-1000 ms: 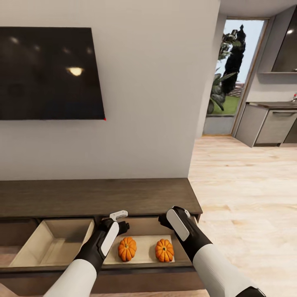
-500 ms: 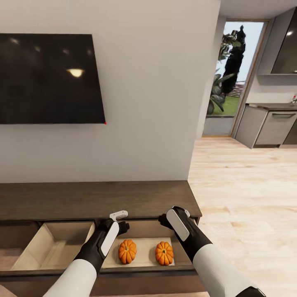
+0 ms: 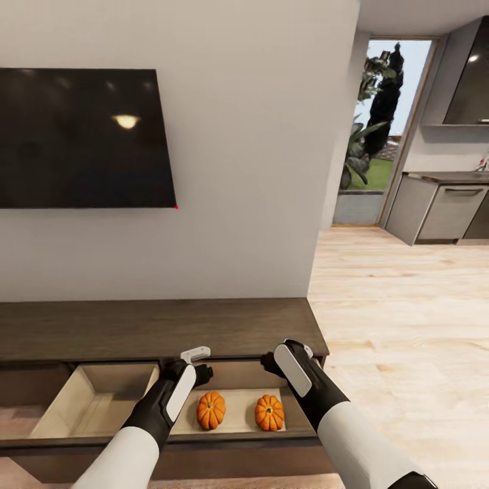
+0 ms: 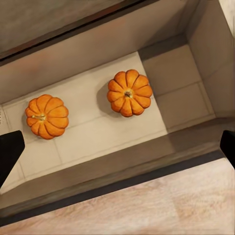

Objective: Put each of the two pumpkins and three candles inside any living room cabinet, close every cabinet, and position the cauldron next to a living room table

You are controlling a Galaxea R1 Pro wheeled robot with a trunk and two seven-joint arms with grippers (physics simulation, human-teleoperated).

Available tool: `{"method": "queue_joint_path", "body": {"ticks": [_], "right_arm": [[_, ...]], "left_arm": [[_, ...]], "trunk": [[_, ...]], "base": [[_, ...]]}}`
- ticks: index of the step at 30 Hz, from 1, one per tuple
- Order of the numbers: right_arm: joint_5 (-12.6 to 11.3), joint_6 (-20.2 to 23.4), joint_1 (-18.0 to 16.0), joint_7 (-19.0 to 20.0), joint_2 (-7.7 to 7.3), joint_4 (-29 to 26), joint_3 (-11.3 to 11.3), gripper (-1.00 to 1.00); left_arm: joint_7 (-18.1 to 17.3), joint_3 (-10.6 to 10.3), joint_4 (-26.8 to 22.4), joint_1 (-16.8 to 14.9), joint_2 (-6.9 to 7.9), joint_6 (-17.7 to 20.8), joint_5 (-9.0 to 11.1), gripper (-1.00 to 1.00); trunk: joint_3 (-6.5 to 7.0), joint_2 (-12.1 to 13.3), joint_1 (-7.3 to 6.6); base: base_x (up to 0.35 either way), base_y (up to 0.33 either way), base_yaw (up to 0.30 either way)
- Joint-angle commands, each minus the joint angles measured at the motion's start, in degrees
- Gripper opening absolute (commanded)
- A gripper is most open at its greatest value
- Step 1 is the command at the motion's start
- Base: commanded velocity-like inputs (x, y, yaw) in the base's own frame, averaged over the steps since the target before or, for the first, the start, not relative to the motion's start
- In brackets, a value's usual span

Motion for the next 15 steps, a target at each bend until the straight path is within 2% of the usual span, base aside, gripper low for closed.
{"method": "queue_joint_path", "body": {"ticks": [1,15], "right_arm": [[0.0,0.0,0.0,0.0,0.0,0.0,0.0,1.0],[0.0,0.0,0.0,0.0,0.0,0.0,0.0,1.0]], "left_arm": [[0.0,0.0,0.0,0.0,0.0,0.0,0.0,1.0],[0.0,0.0,0.0,0.0,0.0,0.1,0.0,1.0]], "trunk": [[0.18,0.4,-0.23],[2.7,6.0,-3.3]], "base": [[-0.015,0.0,0.0],[-0.002,0.0,0.0]]}}
